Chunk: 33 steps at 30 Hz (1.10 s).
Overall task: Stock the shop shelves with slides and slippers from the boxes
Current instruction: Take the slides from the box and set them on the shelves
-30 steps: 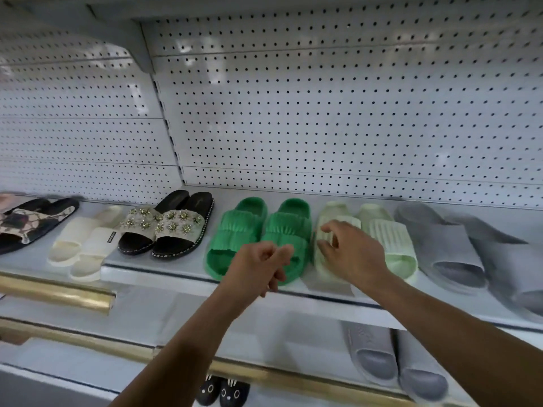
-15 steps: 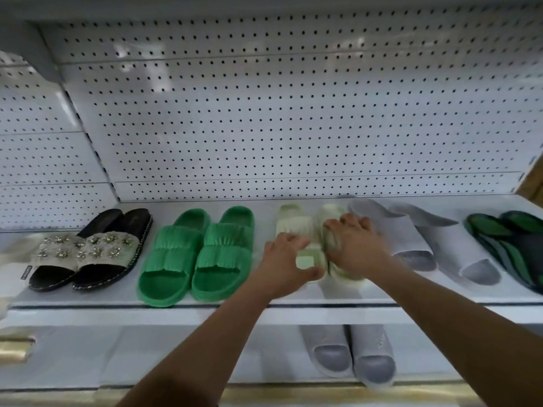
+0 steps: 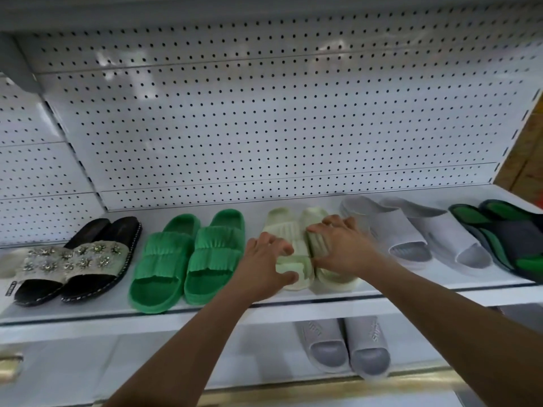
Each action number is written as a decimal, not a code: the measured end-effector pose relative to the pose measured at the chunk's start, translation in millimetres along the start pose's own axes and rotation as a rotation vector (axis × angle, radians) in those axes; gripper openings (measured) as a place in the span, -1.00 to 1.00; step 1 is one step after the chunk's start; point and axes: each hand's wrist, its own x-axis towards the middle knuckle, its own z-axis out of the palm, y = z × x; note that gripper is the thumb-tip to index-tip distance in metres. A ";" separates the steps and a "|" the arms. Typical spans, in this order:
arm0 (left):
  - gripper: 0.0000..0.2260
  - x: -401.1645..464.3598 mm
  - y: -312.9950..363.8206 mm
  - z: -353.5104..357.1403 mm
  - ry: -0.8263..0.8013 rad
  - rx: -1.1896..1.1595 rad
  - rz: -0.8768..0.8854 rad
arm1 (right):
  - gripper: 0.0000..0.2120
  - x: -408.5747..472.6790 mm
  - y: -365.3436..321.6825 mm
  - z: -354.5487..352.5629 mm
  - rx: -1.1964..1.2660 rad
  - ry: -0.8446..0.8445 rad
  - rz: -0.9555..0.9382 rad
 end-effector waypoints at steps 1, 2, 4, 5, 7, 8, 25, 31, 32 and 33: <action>-0.57 -0.2 -1.3 -0.6 -0.001 -0.018 0.002 | -0.28 -0.4 -0.3 -1.0 0.009 -0.011 0.003; -0.57 -0.2 -1.9 -1.1 -0.008 -0.038 0.001 | -0.26 -1.5 -0.1 -2.8 0.020 -0.017 0.008; -0.57 -1.9 -1.9 -3.0 -0.001 -0.093 0.003 | -0.22 -5.2 -0.7 -5.8 0.062 -0.005 0.027; -0.59 -2.8 -1.9 -3.8 0.014 -0.153 -0.004 | -0.22 -7.8 -0.3 -6.2 0.093 0.017 0.048; -0.66 -8.1 1.2 -7.7 0.071 -0.344 -0.058 | -0.29 -16.1 0.0 -6.4 0.151 0.084 0.107; -0.70 -12.6 4.7 -10.3 0.100 -0.450 -0.099 | -0.33 -21.2 0.3 -6.1 0.173 0.127 0.134; -0.90 -68.3 102.2 49.3 -0.365 -1.115 -0.152 | -0.77 -199.3 39.8 17.6 0.650 0.528 0.490; -0.87 -68.3 158.7 97.3 -0.553 -1.016 -0.105 | -0.80 -267.8 95.6 15.8 0.727 0.573 0.700; -0.87 -68.2 169.4 106.8 -0.582 -1.001 -0.098 | -0.80 -279.4 107.4 16.8 0.731 0.581 0.730; -0.88 -68.5 180.9 116.8 -0.614 -0.992 -0.094 | -0.81 -292.2 119.9 18.3 0.724 0.582 0.761</action>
